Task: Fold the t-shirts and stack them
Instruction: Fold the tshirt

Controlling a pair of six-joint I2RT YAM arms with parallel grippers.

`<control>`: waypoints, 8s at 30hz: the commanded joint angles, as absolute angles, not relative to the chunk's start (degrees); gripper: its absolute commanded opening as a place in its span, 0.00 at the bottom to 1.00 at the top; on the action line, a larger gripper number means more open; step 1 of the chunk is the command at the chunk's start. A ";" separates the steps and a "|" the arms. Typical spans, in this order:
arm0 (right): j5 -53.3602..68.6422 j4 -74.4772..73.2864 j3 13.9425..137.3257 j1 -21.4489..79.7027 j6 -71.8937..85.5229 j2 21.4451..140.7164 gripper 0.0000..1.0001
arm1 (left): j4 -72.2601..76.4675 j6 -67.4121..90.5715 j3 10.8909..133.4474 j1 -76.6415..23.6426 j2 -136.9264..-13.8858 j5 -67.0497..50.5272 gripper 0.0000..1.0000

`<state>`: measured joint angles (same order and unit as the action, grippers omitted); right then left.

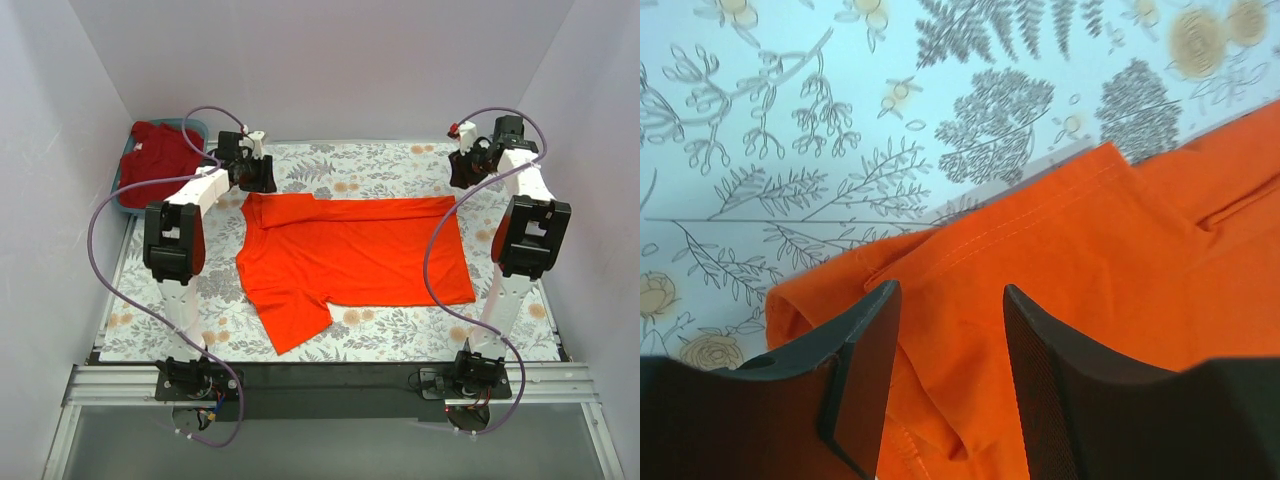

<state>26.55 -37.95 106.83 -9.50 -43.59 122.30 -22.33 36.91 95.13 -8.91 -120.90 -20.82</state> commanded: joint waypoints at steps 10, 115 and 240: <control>29.89 -39.99 110.04 -5.71 -37.88 124.28 0.46 | -29.88 37.71 103.09 -8.44 -126.82 -16.10 0.44; 15.29 -50.89 121.56 -5.54 -37.17 134.65 0.45 | -28.30 39.20 91.49 -1.41 -114.60 -28.31 0.62; 9.76 -51.16 59.78 5.44 -57.13 86.58 0.54 | -54.77 -11.17 63.90 -9.40 -85.78 -38.23 0.68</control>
<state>13.28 -54.96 63.26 4.38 -53.54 90.87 -55.68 -7.81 65.54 -7.81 -90.19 -40.27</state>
